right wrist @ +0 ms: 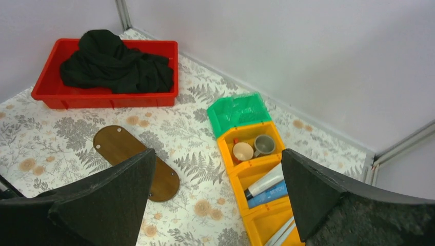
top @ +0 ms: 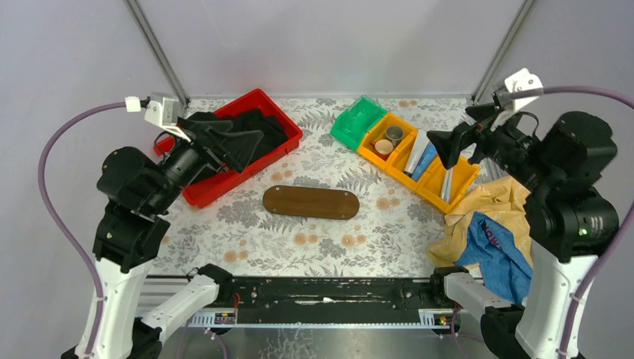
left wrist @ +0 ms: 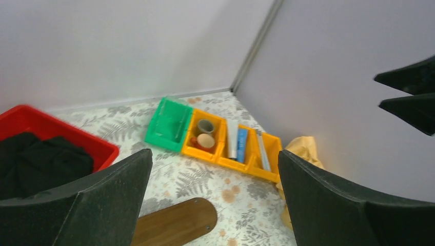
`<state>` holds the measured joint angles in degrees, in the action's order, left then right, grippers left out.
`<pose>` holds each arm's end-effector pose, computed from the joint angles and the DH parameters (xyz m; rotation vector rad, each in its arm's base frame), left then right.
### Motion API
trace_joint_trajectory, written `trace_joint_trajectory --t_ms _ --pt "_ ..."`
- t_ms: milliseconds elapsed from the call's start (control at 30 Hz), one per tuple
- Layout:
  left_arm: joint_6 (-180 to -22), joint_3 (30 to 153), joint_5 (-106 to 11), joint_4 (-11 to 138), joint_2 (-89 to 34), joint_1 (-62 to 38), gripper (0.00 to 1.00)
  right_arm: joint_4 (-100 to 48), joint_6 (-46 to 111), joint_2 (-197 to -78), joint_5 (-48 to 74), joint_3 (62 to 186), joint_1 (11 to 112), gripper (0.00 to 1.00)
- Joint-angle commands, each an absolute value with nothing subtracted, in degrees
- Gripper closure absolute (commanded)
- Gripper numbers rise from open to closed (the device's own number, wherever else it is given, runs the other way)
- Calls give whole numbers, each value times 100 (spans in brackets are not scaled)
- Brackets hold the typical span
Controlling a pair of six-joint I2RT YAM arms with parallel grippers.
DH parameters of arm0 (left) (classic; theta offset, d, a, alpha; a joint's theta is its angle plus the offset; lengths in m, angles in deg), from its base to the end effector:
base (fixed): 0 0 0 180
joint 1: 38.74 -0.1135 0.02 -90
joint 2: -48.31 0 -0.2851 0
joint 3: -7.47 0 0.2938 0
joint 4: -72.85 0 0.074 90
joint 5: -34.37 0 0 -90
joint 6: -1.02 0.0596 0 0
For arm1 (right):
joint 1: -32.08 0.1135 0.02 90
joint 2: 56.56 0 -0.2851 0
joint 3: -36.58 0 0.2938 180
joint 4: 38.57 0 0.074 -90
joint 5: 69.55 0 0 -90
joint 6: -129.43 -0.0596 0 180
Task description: Prepare toiletry sets of a toothbrush and toothpaste on the tray
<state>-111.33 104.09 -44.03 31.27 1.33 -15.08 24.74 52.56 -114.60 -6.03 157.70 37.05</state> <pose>0.1297 -0.0699 0.5644 0.1891 1.4707 -0.8005 0.1267 0.0377 0.6168 -0.5980 1.4624 0.2520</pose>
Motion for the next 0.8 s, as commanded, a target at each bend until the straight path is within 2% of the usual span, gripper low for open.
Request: trace_joint_trajectory --t_ms 0,233,433,600,767 --pt "-11123 10173 -4767 2924 2 -1885 0 2227 4874 -11791 -168 15548 3608 1" --pt "-11205 9566 -4699 2819 -84 -2545 0 1886 4746 -12072 171 14782 3470 1" --pt "-11545 8253 -4138 3337 385 -2980 0 1759 5198 -12018 210 13840 3361 1" --pt "-12067 6945 -3526 3642 1127 -3196 0 1984 5536 -11737 -258 13017 3296 1" --pt "-11947 6331 -2827 3451 1749 -3289 0 1689 5388 -11133 -916 11929 3246 1"
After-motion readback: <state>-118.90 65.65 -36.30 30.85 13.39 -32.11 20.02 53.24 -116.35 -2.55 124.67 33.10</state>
